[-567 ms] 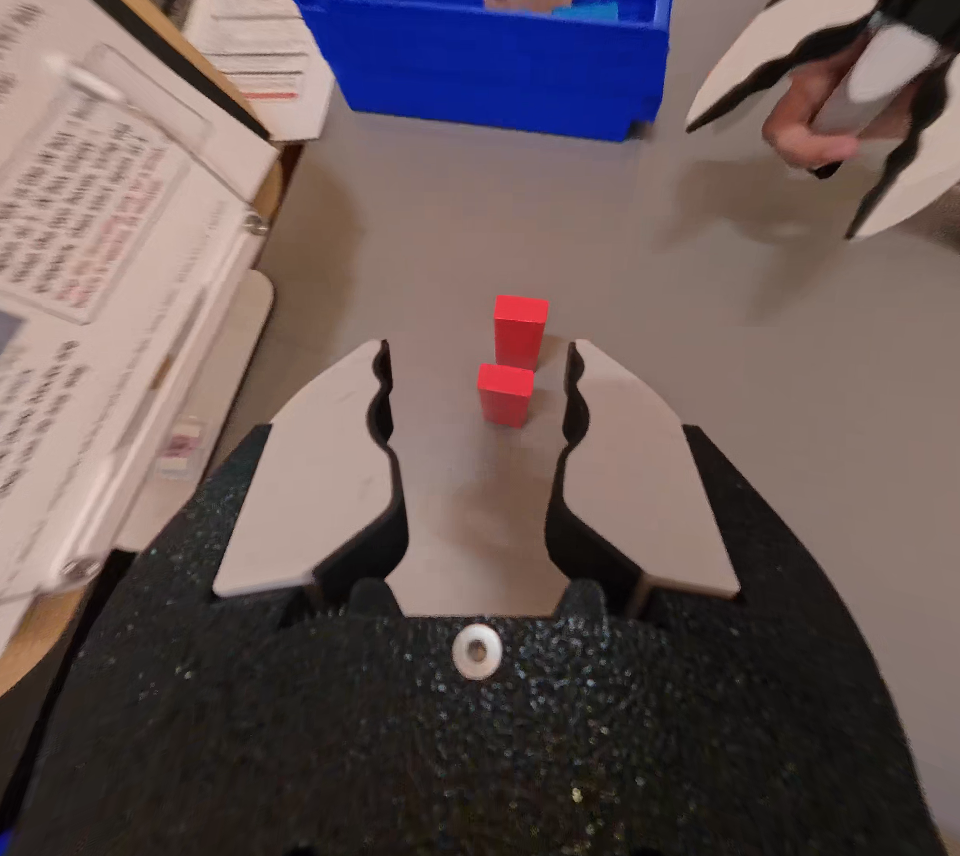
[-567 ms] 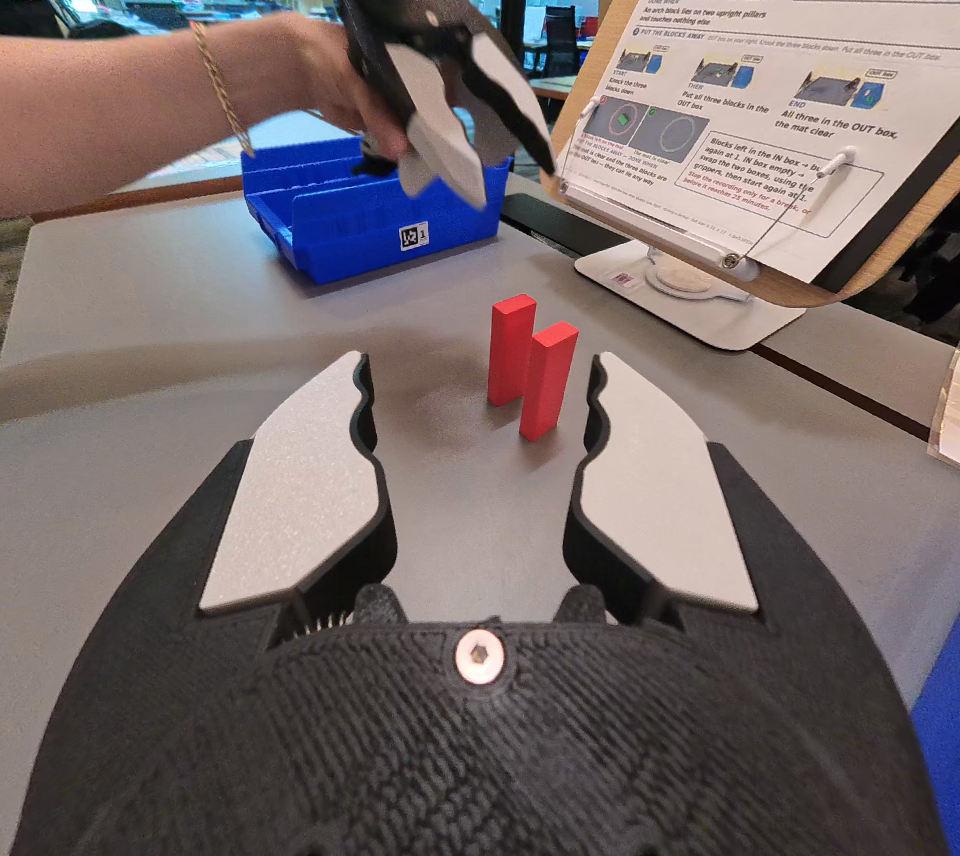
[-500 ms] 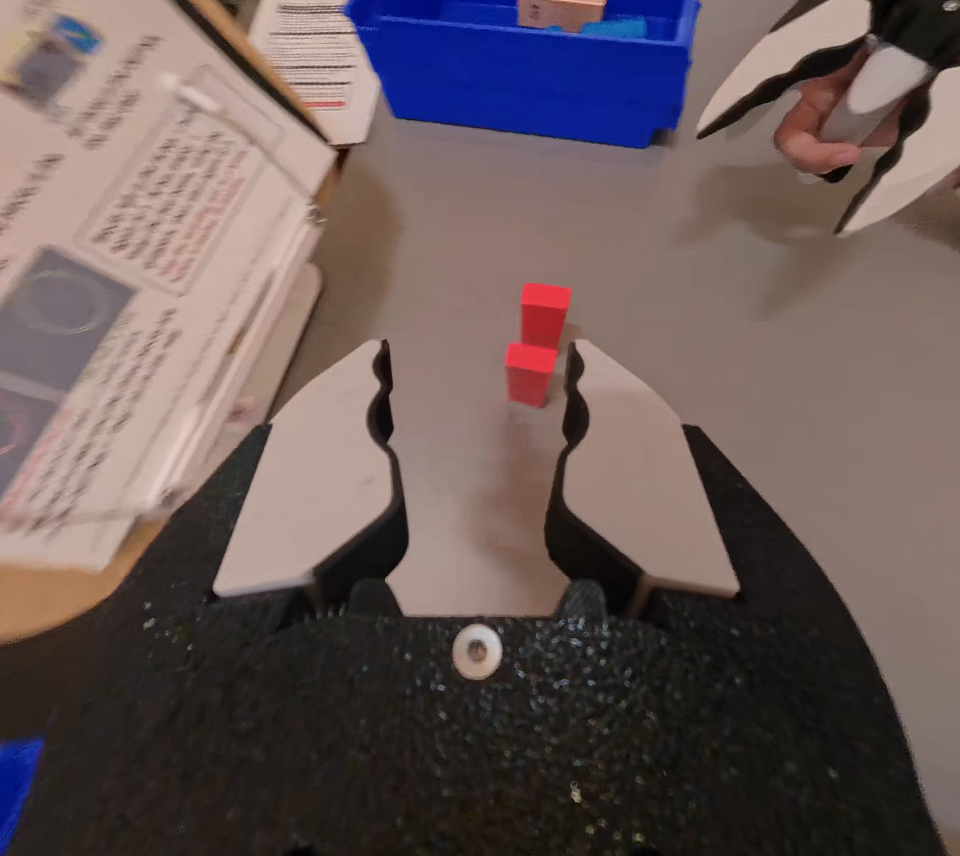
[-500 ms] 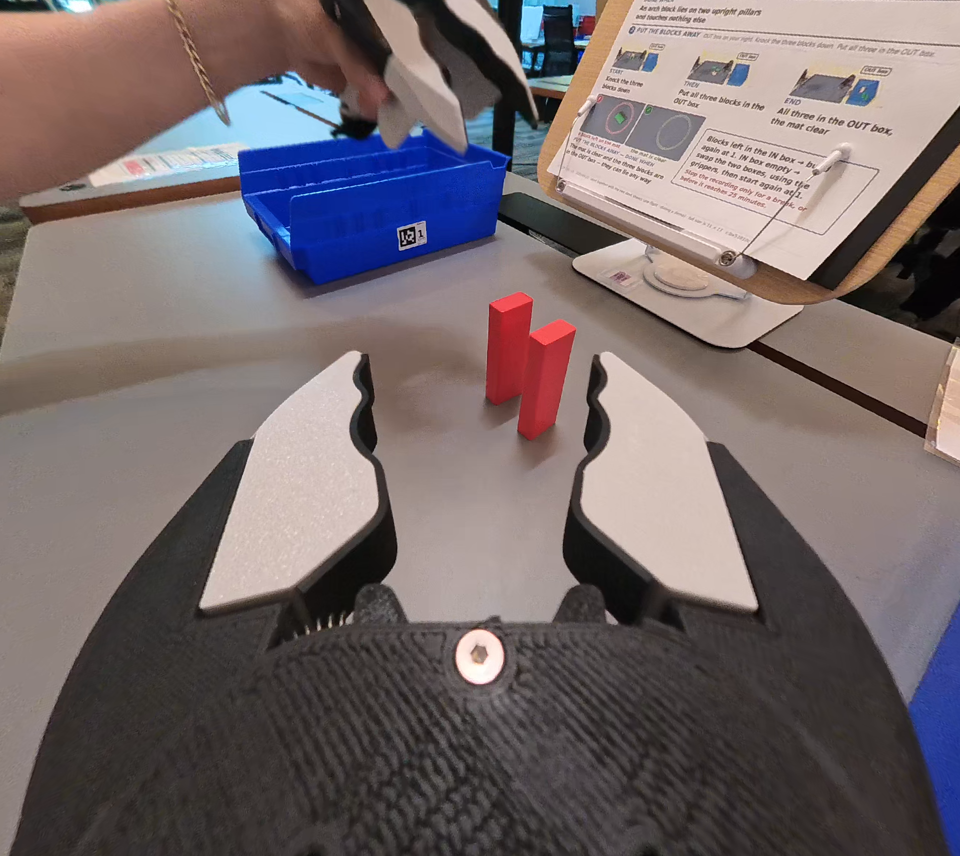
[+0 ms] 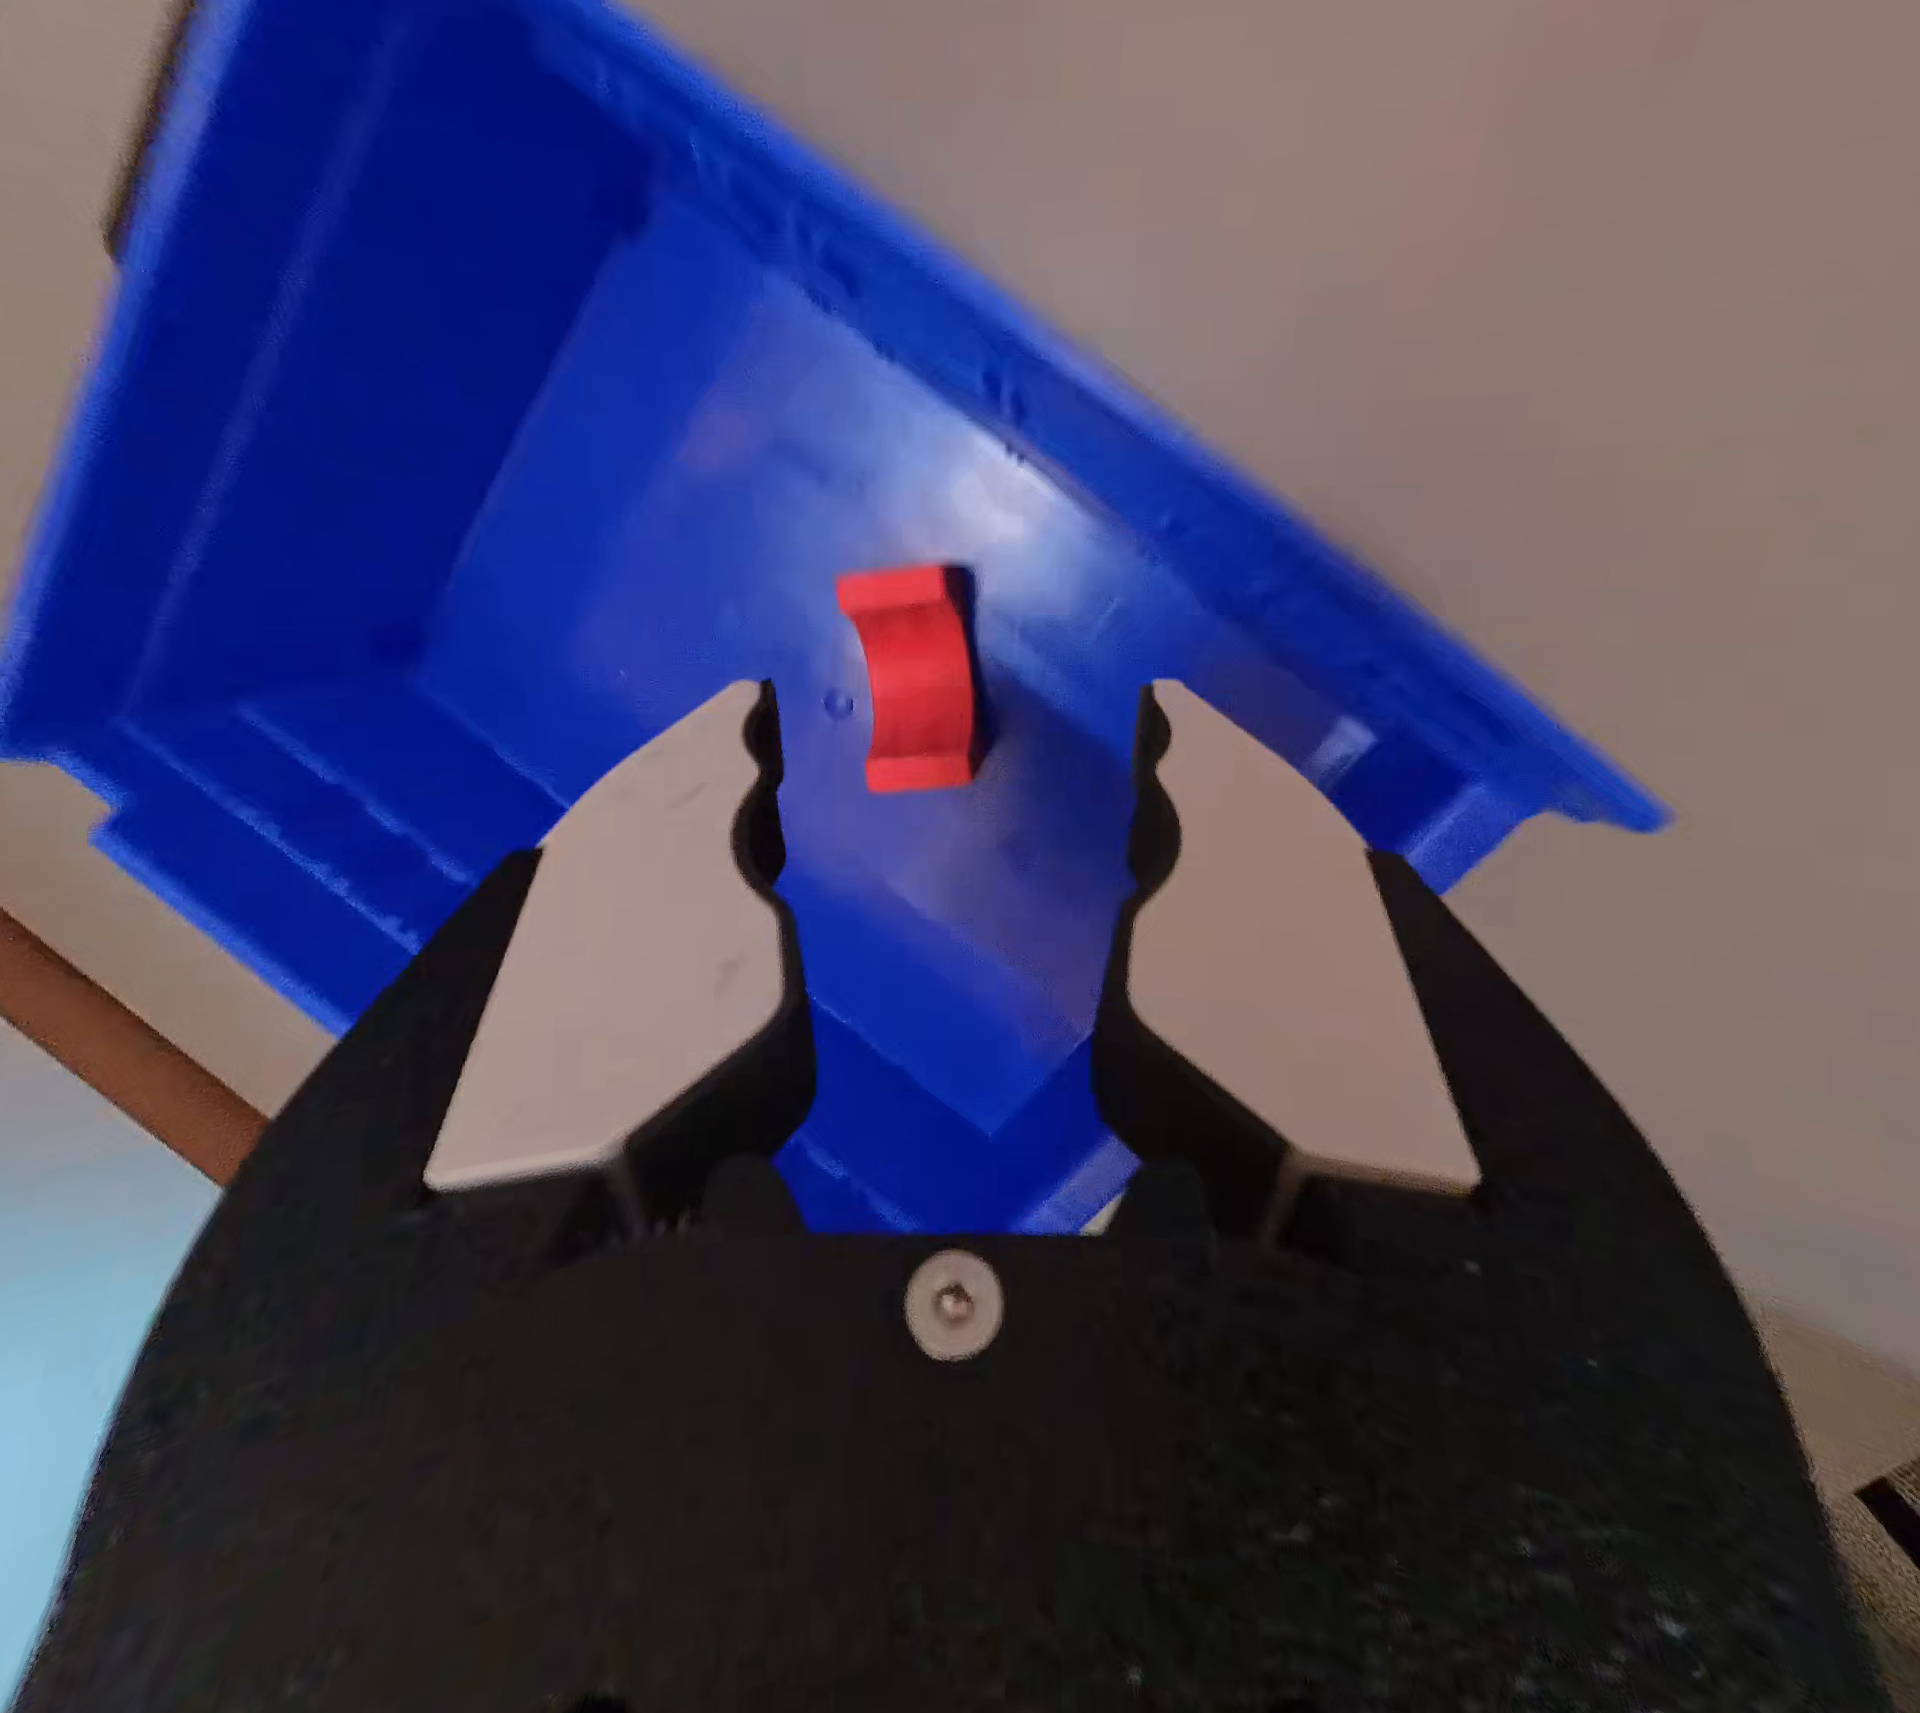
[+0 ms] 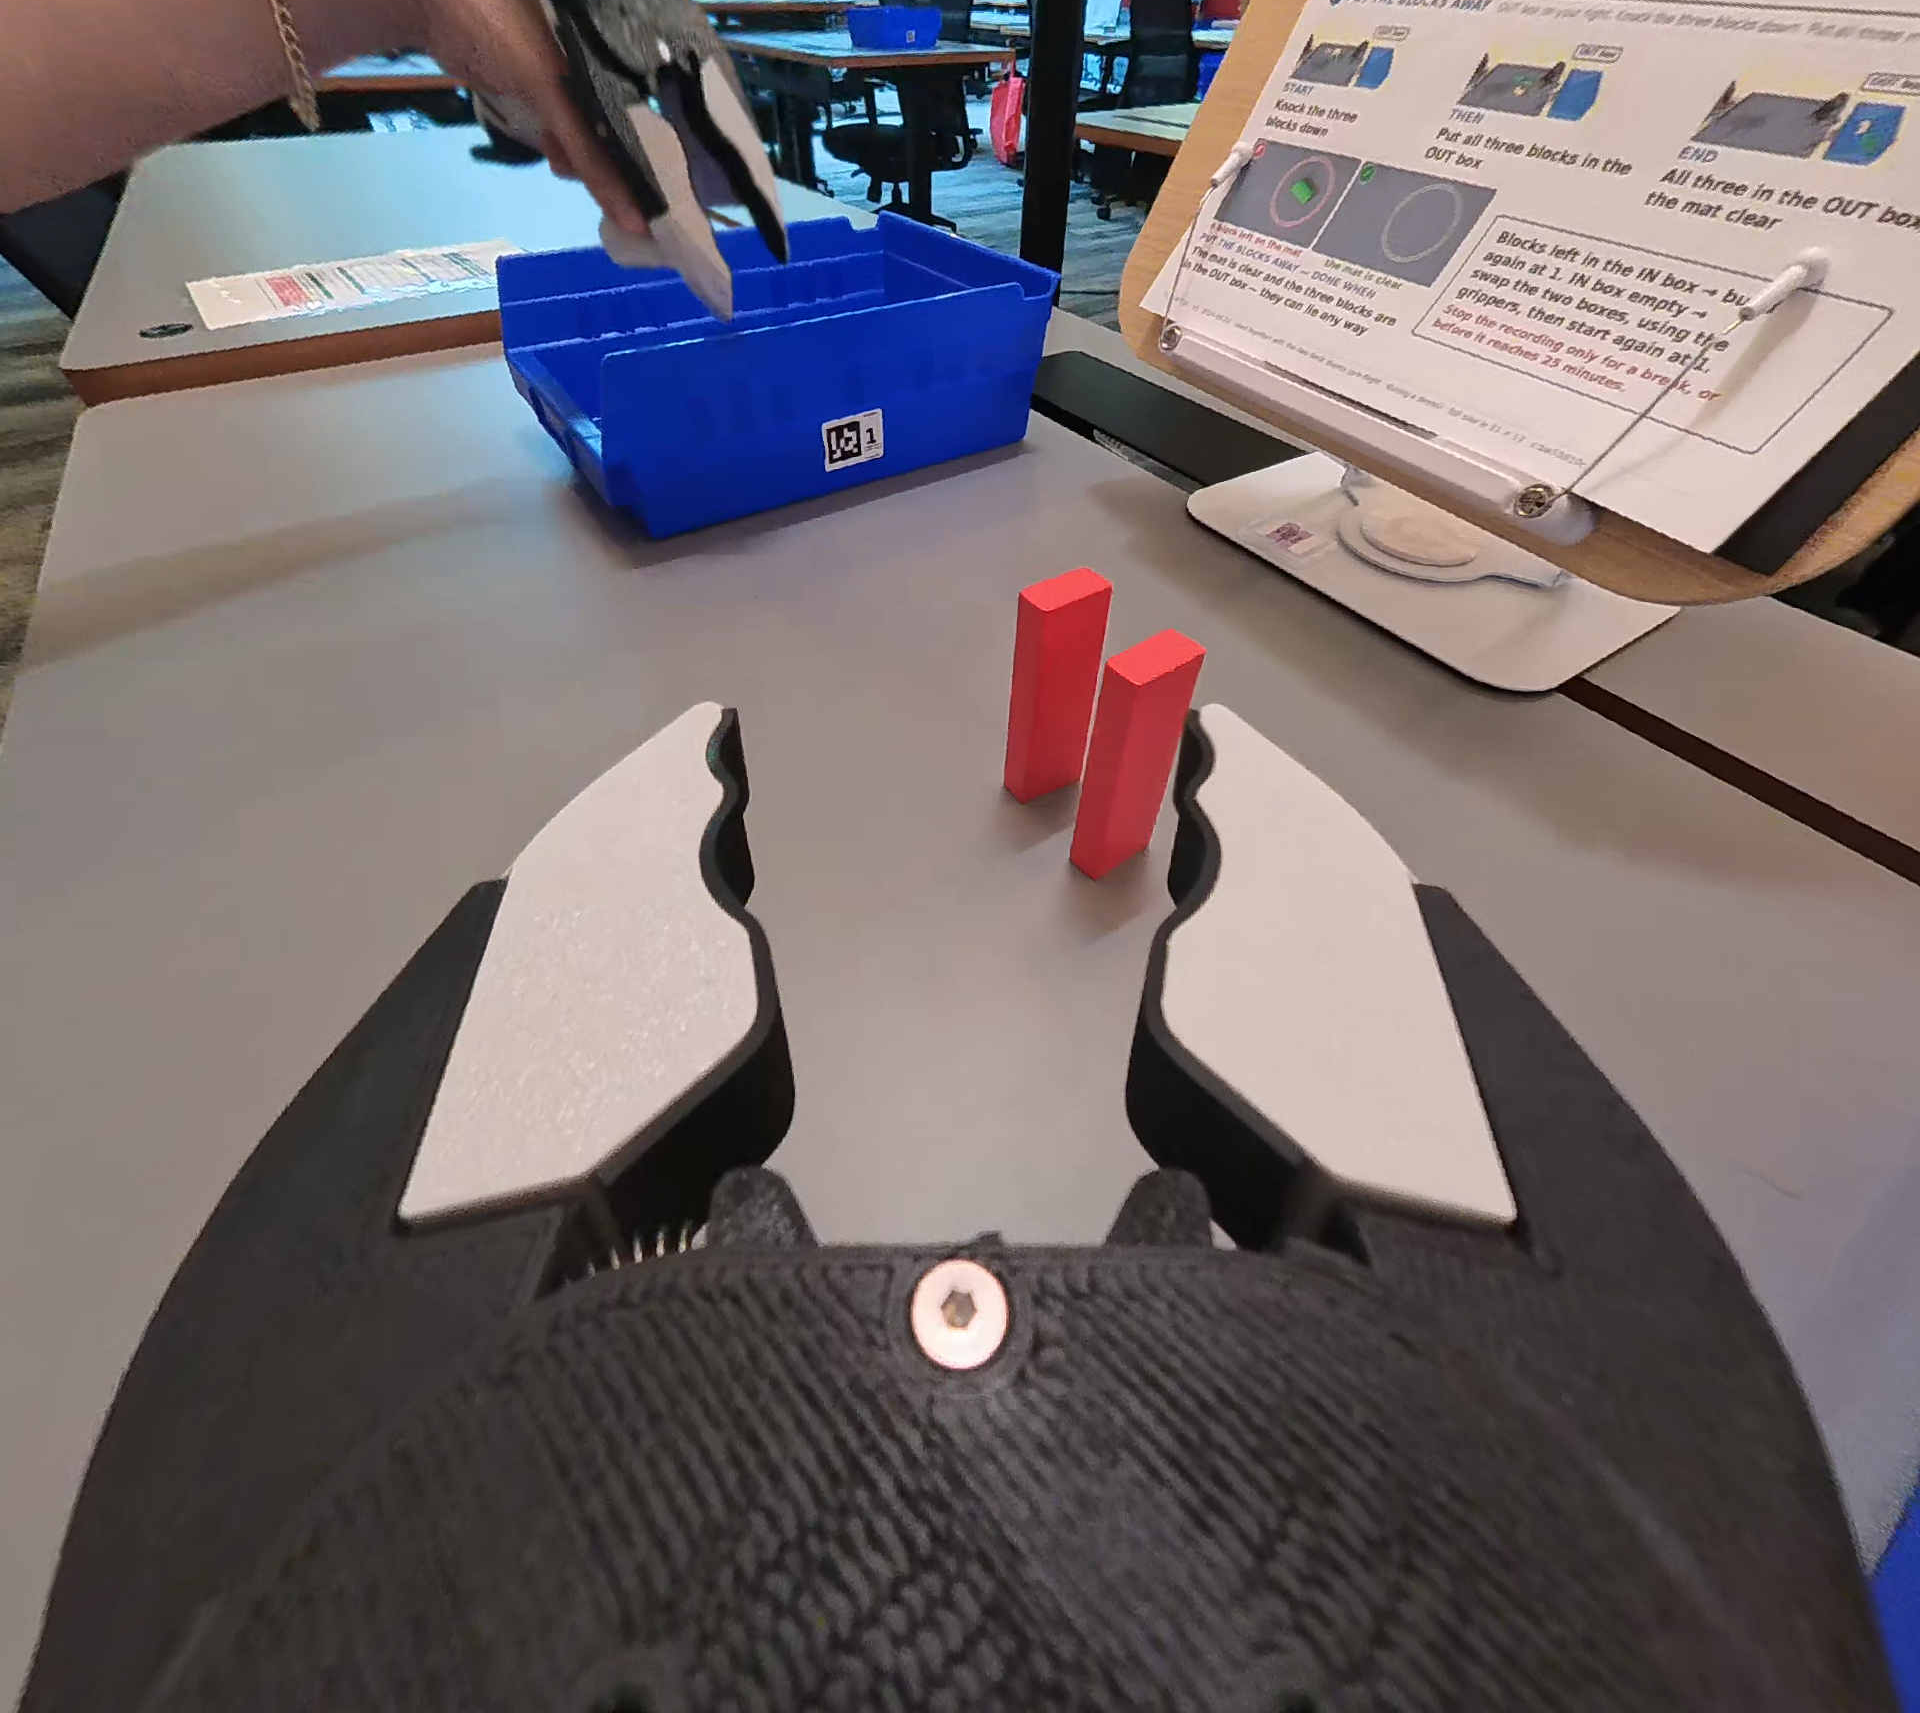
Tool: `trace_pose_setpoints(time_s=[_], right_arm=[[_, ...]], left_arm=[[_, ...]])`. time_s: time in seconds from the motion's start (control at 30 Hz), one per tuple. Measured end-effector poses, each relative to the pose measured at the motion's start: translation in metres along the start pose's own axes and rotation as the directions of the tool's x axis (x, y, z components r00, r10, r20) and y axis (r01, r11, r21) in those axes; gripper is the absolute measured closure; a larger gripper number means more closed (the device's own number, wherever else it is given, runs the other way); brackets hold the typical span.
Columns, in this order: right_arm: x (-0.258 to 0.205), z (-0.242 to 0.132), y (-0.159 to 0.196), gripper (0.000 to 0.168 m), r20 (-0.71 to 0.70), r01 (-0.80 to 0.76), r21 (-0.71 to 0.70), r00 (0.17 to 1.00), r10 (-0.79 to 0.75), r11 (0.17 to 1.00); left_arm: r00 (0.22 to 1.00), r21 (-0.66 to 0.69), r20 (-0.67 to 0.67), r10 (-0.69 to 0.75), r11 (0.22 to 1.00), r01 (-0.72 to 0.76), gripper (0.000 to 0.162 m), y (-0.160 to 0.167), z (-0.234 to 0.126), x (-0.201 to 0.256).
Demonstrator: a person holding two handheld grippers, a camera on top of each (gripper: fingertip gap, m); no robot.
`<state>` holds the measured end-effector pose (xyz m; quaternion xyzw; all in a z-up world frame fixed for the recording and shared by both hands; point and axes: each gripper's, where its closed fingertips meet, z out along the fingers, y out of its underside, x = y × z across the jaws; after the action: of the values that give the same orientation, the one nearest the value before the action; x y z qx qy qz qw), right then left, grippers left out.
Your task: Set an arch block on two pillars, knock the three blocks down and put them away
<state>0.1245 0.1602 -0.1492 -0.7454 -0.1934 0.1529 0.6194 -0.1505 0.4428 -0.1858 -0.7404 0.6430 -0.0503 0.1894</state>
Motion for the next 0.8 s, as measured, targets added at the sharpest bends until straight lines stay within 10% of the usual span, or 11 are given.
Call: trace_pose_setpoints(time_s=[0.33, 0.8], right_arm=[[-0.012, 0.008, 0.003, 0.088, 0.010, 0.031, -0.038, 0.999, -0.030, 0.999], [-0.027, 0.018, 0.012, 0.088, 0.026, 0.040, -0.074, 0.999, -0.039, 0.996]], left_arm=[[0.993, -0.183, 0.011, -0.118, 0.976, 0.118, 0.110, 0.059, 0.064, -0.004], [0.970, -0.090, 0.037, -0.239, 0.966, 0.241, 0.129, 0.059, 0.077, -0.007]])
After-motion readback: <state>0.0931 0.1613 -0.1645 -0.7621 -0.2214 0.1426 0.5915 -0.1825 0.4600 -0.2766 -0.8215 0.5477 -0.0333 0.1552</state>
